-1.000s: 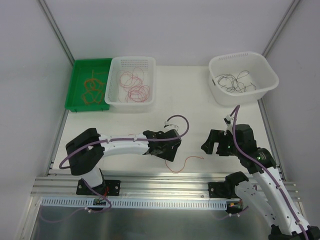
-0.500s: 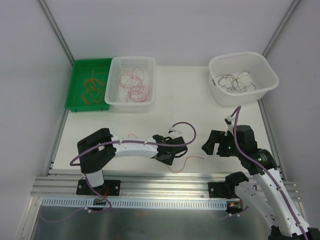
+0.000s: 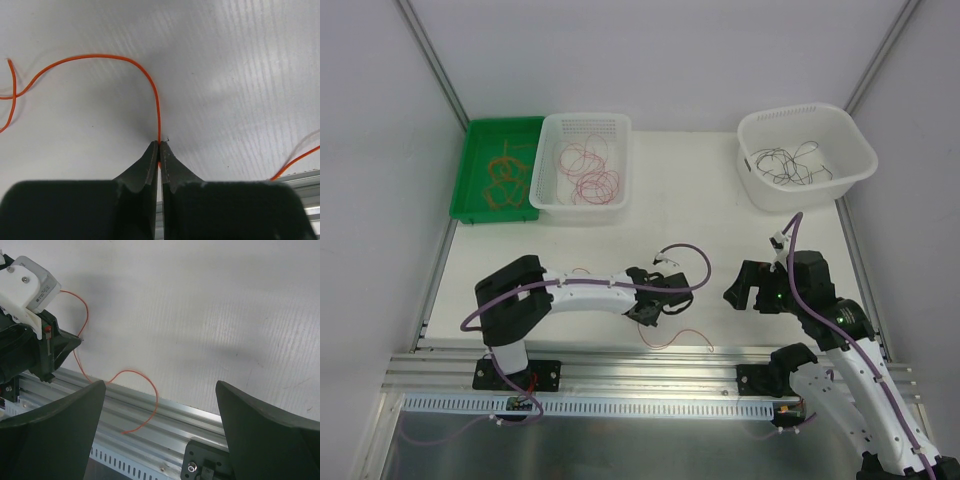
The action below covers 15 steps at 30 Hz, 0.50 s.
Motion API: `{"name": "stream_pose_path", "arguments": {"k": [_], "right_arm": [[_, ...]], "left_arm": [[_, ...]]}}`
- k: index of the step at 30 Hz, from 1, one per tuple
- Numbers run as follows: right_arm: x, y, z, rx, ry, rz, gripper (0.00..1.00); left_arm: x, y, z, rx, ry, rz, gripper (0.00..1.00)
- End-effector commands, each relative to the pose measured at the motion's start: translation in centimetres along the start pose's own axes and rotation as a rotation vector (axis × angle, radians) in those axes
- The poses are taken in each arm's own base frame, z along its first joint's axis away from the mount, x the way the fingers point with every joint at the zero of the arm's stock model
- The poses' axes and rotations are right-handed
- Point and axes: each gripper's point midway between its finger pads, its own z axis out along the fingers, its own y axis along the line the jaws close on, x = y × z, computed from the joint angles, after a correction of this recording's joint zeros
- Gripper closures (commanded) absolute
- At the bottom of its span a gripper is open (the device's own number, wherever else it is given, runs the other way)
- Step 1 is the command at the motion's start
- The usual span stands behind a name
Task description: Untangle the cables
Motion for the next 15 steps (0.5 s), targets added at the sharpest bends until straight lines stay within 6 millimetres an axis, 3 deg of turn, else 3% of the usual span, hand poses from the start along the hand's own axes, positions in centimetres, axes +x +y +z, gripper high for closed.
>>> {"name": "stream_pose_path", "arguments": {"k": [1,6,11,15], "right_arm": [[-0.7,0.3,-0.7,-0.002,-0.031,0.0,0.03],[-0.7,0.2,-0.7,0.001,-0.034,-0.001,0.03],[-0.8,0.3,-0.6,-0.002,-0.031,0.0,0.03],[-0.8,0.4,-0.4,-0.009,-0.026,-0.003,0.03]], "left_arm": [[-2.1,2.1,-2.1,-0.027,-0.061,-0.012,1.0],[-4.3,5.1,-4.8,-0.033,-0.131,-0.042,1.0],[-7.1,9.3,-9.8,-0.05,-0.25,-0.064,1.0],[-9.8,13.8,-13.8,-0.072,-0.347,-0.115,1.0]]}}
